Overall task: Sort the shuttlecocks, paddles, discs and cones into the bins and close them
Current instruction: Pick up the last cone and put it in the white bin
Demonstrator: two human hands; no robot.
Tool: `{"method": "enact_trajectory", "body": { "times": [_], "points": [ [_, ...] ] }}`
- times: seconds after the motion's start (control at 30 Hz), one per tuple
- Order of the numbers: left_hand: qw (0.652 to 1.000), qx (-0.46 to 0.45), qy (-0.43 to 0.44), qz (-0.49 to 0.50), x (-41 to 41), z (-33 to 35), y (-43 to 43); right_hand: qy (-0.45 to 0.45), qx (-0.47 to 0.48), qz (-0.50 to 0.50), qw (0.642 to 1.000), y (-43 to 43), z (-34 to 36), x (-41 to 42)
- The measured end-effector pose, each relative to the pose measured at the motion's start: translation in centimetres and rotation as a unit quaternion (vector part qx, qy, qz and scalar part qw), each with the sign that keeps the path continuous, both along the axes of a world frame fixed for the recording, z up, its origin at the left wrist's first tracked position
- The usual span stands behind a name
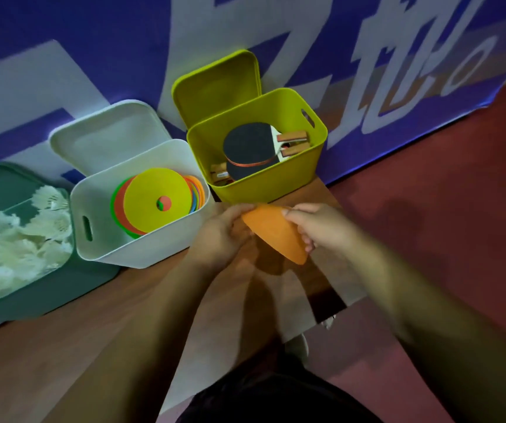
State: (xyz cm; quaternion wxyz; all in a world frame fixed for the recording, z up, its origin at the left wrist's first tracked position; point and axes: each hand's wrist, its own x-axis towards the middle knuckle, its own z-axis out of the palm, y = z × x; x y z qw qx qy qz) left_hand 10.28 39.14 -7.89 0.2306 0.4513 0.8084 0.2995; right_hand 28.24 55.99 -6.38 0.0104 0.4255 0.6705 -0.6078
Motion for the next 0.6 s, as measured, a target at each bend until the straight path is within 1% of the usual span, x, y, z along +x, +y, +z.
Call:
{"method": "enact_trajectory", "body": {
  "times": [0.07, 0.13, 0.17, 0.23, 0.3, 0.4, 0.43, 0.53, 0.6],
  "points": [
    [0.994, 0.081, 0.064, 0.044, -0.6, 2.0, -0.9, 0.042, -0.015, 0.007, 0.999, 0.0, 1.8, -1.9],
    [0.984, 0.114, 0.102, 0.094, -1.2, 4.4, -1.9, 0.085, -0.023, -0.01, 0.996, -0.2, 3.5, -3.6],
    [0.98, 0.115, 0.104, 0.124, -1.8, 5.4, -2.6, 0.1, -0.018, -0.025, 0.995, -0.3, 4.1, -4.4],
    [0.972, 0.115, 0.075, 0.191, -3.5, 7.4, -4.3, 0.115, -0.011, -0.051, 0.992, -0.5, 4.9, -6.0],
    [0.959, 0.122, 0.022, 0.254, -5.4, 8.6, -6.0, 0.127, -0.034, -0.076, 0.988, -0.8, 5.1, -7.2],
    [0.937, 0.12, -0.031, 0.327, -8.4, 9.9, -8.9, 0.108, -0.012, -0.059, 0.992, -2.5, 5.1, -9.0],
    [0.928, 0.12, -0.065, 0.348, -9.3, 10.0, -9.7, 0.097, 0.001, -0.046, 0.994, -3.3, 5.0, -9.4],
    [0.902, 0.108, -0.16, 0.386, -11.8, 9.1, -11.5, 0.072, 0.014, -0.022, 0.997, -6.0, 4.1, -10.4],
    [0.904, 0.08, -0.182, 0.379, -12.5, 8.2, -12.5, 0.057, 0.012, -0.015, 0.998, -7.5, 3.4, -10.7]
  ]
}}
